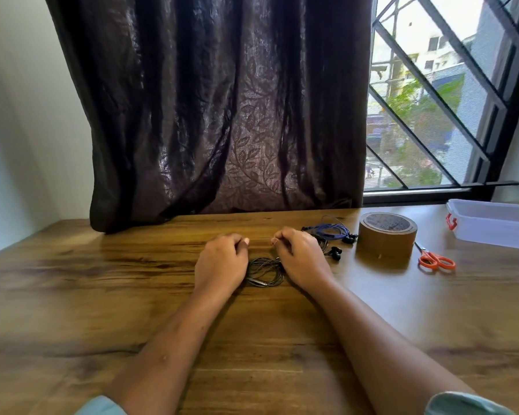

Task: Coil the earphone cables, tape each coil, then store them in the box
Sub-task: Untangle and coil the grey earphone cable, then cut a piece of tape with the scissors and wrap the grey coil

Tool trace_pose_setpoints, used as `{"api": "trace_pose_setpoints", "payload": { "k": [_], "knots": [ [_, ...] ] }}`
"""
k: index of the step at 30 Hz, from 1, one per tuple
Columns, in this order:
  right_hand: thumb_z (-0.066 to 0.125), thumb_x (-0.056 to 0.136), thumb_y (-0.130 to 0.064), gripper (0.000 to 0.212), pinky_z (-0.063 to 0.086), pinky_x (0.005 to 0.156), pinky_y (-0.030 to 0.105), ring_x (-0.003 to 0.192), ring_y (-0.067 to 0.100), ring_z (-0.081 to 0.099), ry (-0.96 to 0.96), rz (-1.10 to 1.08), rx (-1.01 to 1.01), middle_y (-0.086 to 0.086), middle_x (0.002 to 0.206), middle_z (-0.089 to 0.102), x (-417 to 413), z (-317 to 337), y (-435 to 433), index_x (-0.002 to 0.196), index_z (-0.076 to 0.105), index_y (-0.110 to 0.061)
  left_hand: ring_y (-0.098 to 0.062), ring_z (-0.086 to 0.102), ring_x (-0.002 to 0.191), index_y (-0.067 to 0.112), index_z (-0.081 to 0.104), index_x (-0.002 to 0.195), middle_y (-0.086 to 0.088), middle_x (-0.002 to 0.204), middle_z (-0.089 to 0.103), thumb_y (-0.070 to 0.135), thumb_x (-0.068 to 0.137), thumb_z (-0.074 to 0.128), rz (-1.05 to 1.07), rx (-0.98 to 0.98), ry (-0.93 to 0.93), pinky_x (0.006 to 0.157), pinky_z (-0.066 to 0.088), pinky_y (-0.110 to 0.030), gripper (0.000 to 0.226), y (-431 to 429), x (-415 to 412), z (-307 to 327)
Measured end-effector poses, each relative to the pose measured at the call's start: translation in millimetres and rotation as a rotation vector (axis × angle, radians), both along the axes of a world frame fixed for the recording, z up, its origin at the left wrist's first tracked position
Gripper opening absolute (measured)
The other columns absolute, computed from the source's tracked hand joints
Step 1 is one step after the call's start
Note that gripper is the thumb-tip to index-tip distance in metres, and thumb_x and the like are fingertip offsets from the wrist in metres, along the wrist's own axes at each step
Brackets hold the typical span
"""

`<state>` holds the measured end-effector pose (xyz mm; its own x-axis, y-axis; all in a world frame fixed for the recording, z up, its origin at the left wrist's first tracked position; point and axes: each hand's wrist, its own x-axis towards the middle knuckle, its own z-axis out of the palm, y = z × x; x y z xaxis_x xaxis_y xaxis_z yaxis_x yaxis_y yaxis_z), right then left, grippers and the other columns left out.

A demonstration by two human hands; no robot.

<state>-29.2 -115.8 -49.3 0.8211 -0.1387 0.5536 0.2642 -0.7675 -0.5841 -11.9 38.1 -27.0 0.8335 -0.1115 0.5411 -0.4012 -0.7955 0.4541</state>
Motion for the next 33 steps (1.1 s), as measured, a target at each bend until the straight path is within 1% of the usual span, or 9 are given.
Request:
{"api": "trace_pose_setpoints", "payload": {
  "k": [5, 9, 12, 16, 19, 22, 26, 30, 33],
  "knots": [
    [0.050, 0.096, -0.023, 0.014, 0.044, 0.081, 0.028, 0.092, 0.010, 0.050, -0.116, -0.121, -0.022, -0.009, 0.093, 0.062, -19.8, 2.6, -3.7, 0.096, 0.063, -0.021, -0.005, 0.053, 0.084, 0.020, 0.064, 0.113, 0.004, 0.110, 0.063, 0.032, 0.097, 0.046, -0.046, 0.086, -0.058, 0.068, 0.040, -0.018, 0.027, 1.5, -1.8, 1.3],
    [0.048, 0.093, -0.021, 0.015, 0.040, 0.084, 0.035, 0.096, 0.018, 0.053, -0.196, -0.267, -0.225, -0.004, 0.099, 0.063, -39.9, 2.2, -21.7, 0.099, 0.062, -0.019, -0.005, 0.053, 0.081, 0.023, 0.066, 0.106, 0.006, 0.103, 0.064, 0.031, 0.095, 0.048, -0.145, 0.161, -0.122, 0.068, 0.046, -0.022, 0.022, -2.6, -7.1, 0.0],
    [0.047, 0.086, -0.019, 0.026, 0.038, 0.086, 0.037, 0.103, 0.021, 0.056, -0.180, -0.375, -0.342, -0.003, 0.107, 0.064, -56.0, 3.7, -53.7, 0.107, 0.063, -0.023, -0.004, 0.056, 0.077, 0.024, 0.068, 0.100, 0.008, 0.096, 0.066, 0.026, 0.093, 0.053, -0.245, 0.201, -0.220, 0.066, 0.049, -0.022, 0.016, -4.0, -12.4, 1.6],
    [0.054, 0.072, -0.020, 0.033, 0.039, 0.081, 0.038, 0.093, 0.028, 0.063, -0.159, -0.606, -0.439, -0.002, 0.101, 0.067, -80.4, 1.7, -115.0, 0.102, 0.066, -0.025, -0.006, 0.061, 0.084, 0.026, 0.068, 0.099, 0.013, 0.092, 0.065, 0.026, 0.092, 0.053, -0.364, 0.241, -0.339, 0.071, 0.045, -0.023, 0.016, -16.4, -32.0, 1.5],
    [0.048, 0.073, -0.024, 0.042, 0.037, 0.088, 0.044, 0.099, 0.027, 0.058, -0.096, -0.721, -0.502, 0.000, 0.111, 0.064, -93.0, -4.2, -155.8, 0.111, 0.064, -0.025, -0.003, 0.062, 0.085, 0.028, 0.068, 0.101, 0.015, 0.093, 0.067, 0.033, 0.091, 0.042, -0.492, 0.277, -0.370, 0.070, 0.041, -0.019, 0.028, -33.5, -54.4, -2.2],
    [0.066, 0.073, -0.016, 0.051, 0.024, 0.094, 0.045, 0.112, 0.026, 0.050, 0.024, -0.703, -0.494, 0.000, 0.123, 0.057, -87.9, -3.1, -165.0, 0.123, 0.058, -0.027, -0.004, 0.063, 0.081, 0.026, 0.069, 0.102, 0.013, 0.092, 0.068, 0.031, 0.090, 0.043, -0.595, 0.341, -0.421, 0.065, 0.049, -0.022, 0.029, -53.8, -73.2, -12.0],
    [0.046, 0.091, -0.025, 0.042, -0.002, 0.096, 0.044, 0.137, 0.019, 0.027, 0.156, -0.611, -0.538, -0.007, 0.148, 0.034, -76.8, 1.1, -165.5, 0.132, 0.046, -0.033, -0.007, 0.064, 0.084, 0.026, 0.069, 0.102, 0.012, 0.093, 0.069, 0.031, 0.091, 0.043, -0.625, 0.305, -0.378, 0.065, 0.054, -0.028, 0.028, -81.1, -88.8, -16.4],
    [0.047, 0.092, -0.024, 0.033, 0.002, 0.103, 0.043, 0.134, 0.017, 0.032, 0.155, -0.480, -0.435, -0.004, 0.143, 0.041, -76.6, 5.6, -162.9, 0.124, 0.049, -0.027, -0.001, 0.059, 0.090, 0.031, 0.063, 0.108, 0.016, 0.102, 0.064, 0.032, 0.093, 0.050, -0.518, 0.169, -0.233, 0.072, 0.050, -0.019, 0.020, -104.2, -86.0, -17.6],
    [0.044, 0.095, -0.030, 0.026, 0.005, 0.103, 0.040, 0.128, 0.018, 0.043, 0.103, -0.414, -0.406, -0.002, 0.134, 0.053, -75.1, 11.0, -150.5, 0.119, 0.052, -0.024, -0.005, 0.057, 0.093, 0.028, 0.062, 0.115, 0.011, 0.111, 0.061, 0.030, 0.090, 0.058, -0.452, -0.038, -0.107, 0.077, 0.047, -0.019, 0.025, -128.0, -81.4, -12.7]
  ]
}}
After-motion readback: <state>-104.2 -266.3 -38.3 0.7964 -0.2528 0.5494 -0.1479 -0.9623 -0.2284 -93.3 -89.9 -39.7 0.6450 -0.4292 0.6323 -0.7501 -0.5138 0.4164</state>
